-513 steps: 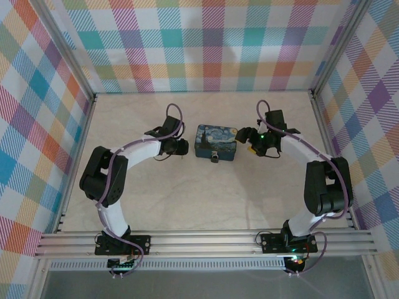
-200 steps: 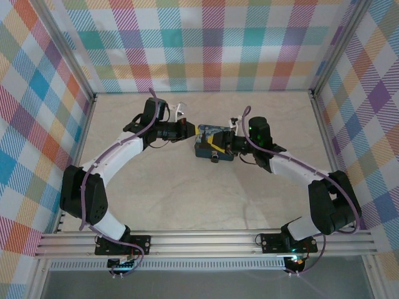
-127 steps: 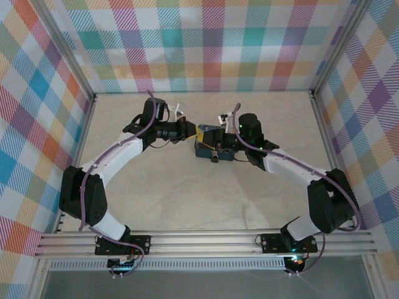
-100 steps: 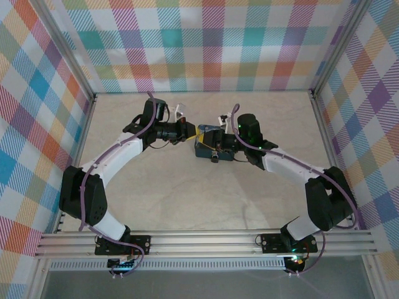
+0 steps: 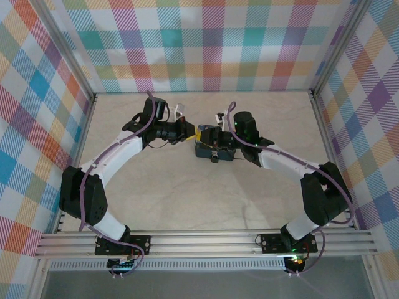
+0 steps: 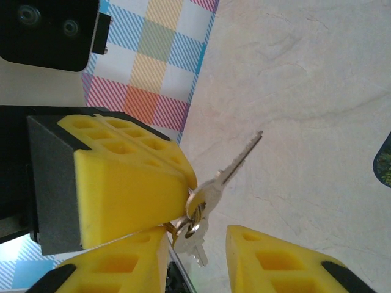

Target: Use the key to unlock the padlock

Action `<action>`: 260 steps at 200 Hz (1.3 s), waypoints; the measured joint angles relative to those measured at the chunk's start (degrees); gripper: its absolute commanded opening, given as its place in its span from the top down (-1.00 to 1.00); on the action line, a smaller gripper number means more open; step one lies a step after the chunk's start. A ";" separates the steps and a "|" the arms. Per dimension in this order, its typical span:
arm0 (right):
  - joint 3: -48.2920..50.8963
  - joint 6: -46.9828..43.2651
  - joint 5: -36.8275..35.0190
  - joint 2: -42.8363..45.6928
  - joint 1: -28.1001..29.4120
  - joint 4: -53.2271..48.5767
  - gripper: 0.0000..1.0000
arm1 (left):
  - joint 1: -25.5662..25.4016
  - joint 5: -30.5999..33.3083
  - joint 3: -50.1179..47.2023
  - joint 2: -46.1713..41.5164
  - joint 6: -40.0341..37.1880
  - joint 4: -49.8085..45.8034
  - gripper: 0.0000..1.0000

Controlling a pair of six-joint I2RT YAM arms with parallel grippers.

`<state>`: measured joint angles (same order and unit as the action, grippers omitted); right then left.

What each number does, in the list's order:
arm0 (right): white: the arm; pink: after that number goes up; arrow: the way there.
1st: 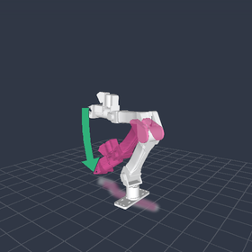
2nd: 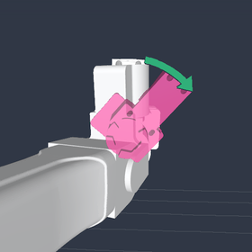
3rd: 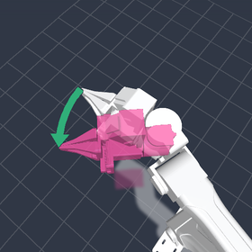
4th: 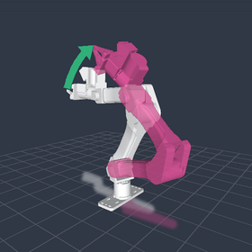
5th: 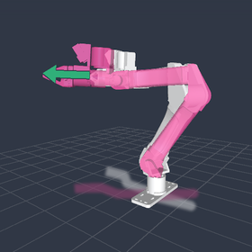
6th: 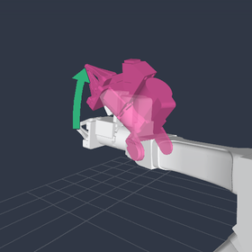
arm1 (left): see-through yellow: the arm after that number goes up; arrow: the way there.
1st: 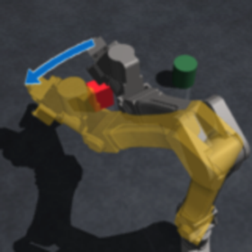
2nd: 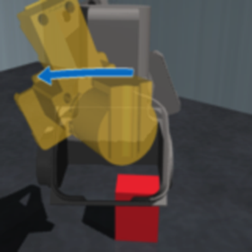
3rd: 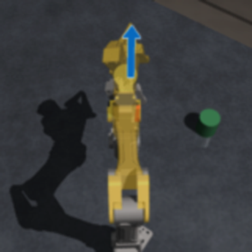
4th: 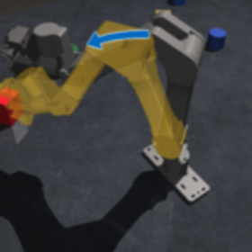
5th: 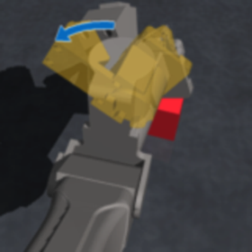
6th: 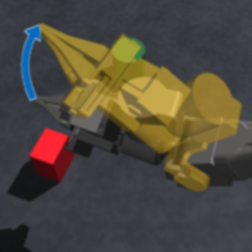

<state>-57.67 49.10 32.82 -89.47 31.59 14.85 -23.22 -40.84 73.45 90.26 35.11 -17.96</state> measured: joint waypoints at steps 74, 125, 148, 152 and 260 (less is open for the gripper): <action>-1.68 -0.57 0.17 -1.88 0.37 -0.87 0.63 | 0.00 2.38 0.35 0.50 -0.20 -1.66 1.00; -1.70 -0.74 0.13 -2.01 0.39 -1.77 0.75 | -0.39 4.02 0.68 0.55 -0.22 -3.17 1.00; -1.70 -0.70 0.11 -2.21 0.50 -1.51 0.82 | -0.66 5.14 0.70 0.55 -0.17 -3.39 1.00; -1.66 -0.72 0.09 -2.21 0.50 -1.42 0.84 | -0.66 5.29 0.70 0.55 -0.17 -3.39 1.00; 1.05 -0.24 -1.55 -2.86 0.66 2.21 0.90 | -1.40 9.49 1.92 0.44 -1.64 -9.46 -0.03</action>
<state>-56.62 48.86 31.27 -92.33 32.25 17.06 -24.62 -31.35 75.37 90.70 33.47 -27.42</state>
